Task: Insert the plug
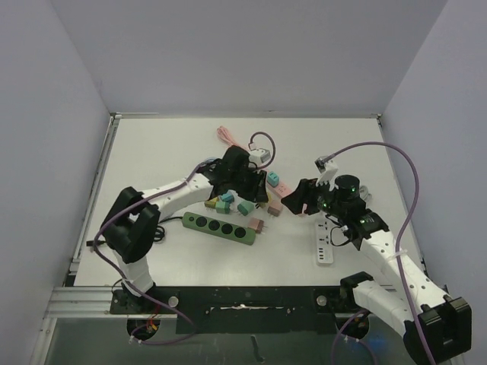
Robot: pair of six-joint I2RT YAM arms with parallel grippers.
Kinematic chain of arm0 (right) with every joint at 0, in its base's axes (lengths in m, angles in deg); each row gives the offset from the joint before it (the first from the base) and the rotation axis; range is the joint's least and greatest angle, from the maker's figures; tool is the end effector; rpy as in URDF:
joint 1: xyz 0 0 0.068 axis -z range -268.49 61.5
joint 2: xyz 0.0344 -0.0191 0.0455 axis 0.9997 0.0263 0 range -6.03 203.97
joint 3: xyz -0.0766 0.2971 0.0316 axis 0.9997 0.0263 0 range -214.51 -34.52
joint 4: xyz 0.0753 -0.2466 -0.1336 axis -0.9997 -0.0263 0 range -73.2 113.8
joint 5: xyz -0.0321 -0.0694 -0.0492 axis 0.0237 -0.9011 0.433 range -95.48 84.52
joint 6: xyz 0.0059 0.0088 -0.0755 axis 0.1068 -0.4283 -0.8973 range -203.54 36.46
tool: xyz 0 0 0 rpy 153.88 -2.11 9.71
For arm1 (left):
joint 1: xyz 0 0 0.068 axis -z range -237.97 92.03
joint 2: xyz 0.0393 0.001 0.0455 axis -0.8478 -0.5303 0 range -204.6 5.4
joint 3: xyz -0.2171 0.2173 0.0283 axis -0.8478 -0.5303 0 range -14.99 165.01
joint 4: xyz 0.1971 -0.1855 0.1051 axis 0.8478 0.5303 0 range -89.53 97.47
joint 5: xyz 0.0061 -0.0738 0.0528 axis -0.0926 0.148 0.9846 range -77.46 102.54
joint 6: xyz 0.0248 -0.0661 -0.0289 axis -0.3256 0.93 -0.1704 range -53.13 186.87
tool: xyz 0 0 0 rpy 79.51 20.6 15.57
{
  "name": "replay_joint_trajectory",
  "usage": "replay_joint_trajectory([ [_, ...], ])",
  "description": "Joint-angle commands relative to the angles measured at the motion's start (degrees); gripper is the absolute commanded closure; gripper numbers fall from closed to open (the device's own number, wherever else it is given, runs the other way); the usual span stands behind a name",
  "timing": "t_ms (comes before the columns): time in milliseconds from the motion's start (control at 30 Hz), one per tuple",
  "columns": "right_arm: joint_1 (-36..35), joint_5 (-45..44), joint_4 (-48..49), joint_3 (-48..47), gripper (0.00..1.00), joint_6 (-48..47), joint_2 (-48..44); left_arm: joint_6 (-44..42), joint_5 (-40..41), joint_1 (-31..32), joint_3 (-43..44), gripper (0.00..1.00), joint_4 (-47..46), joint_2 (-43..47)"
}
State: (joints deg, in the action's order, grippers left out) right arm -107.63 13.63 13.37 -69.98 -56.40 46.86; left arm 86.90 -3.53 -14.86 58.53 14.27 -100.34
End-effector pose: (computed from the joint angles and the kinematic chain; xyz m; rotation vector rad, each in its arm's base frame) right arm 0.2189 0.0983 0.2649 -0.0669 2.1346 0.8320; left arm 0.3243 -0.3284 0.2088 0.6406 2.4233 -0.8299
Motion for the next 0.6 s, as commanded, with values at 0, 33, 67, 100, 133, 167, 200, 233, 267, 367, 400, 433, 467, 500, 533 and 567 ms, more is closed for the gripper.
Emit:
replay_joint_trajectory([
  [0, 0.23, 16.61, 5.56, -3.11, 0.38, -8.4, -3.17, -5.08, -21.37, -2.26, -1.64, 0.84, -6.08, 10.67],
  [33, 0.26, 18.43, 5.42, -3.61, 0.37, -9.21, -3.49, -6.01, -24.0, -2.25, -2.38, 0.84, -6.39, 12.05],
  [67, 0.26, 20.49, 4.99, -4.22, 0.37, -10.32, -3.68, -6.67, -26.67, -2.24, -3.06, 0.84, -6.73, 13.5],
  [100, 0.19, 22.07, 4.5, -4.96, 0.36, -11.03, -3.72, -6.99, -28.66, -2.24, -3.81, 0.84, -7.39, 14.81],
  [133, 0.21, 24.02, 4.08, -5.57, 0.36, -11.51, -3.74, -6.88, -30.64, -2.24, -4.59, 0.84, -8.37, 16.21],
  [167, 0.13, 25.51, 3.84, -6.18, 0.34, -12.0, -3.79, -6.7, -32.57, -2.24, -5.29, 0.84, -9.45, 17.46],
  [200, 0.03, 26.71, 3.55, -6.72, 0.32, -12.38, -3.82, -6.73, -34.31, -2.24, -5.79, 0.84, -10.26, 18.66],
  [233, -0.05, 27.75, 3.42, -7.31, 0.32, -12.79, -3.97, -6.79, -35.83, -2.24, -6.31, 0.84, -11.19, 20.21],
  [267, -0.21, 28.8, 3.53, -7.74, 0.32, -12.95, -3.97, -6.57, -37.09, -2.24, -6.75, 0.84, -12.16, 21.28],
  [367, -1.15, 33.04, 4.72, -8.57, 0.34, -13.14, -3.41, -4.51, -41.42, -2.23, -8.48, 0.84, -16.92, 23.62],
  [400, -1.6, 33.91, 4.83, -8.9, 0.35, -13.15, -2.91, -3.71, -42.74, -2.19, -9.0, 0.84, -18.56, 24.18],
  [433, -2.07, 34.54, 4.62, -9.37, 0.36, -13.51, -2.36, -3.07, -43.86, -2.16, -9.53, 0.84, -19.95, 24.63],
  [467, -2.42, 35.26, 3.89, -9.93, 0.37, -14.36, -1.75, -2.47, -44.72, -2.18, -10.12, 0.84, -21.36, 25.07],
  [500, -2.74, 35.97, 3.18, -10.58, 0.39, -15.0, -1.14, -1.86, -45.73, -2.16, -10.61, 0.84, -22.54, 25.46],
  [533, -2.86, 36.89, 2.99, -11.12, 0.4, -15.24, -0.55, -1.42, -46.5, -2.2, -11.14, 0.84, -23.73, 25.83],
  [567, -3.1, 38.4, 3.16, -11.5, 0.42, -15.31, -0.04, -1.17, -46.78, -2.16, -11.53, 0.84, -24.49, 26.17],
])
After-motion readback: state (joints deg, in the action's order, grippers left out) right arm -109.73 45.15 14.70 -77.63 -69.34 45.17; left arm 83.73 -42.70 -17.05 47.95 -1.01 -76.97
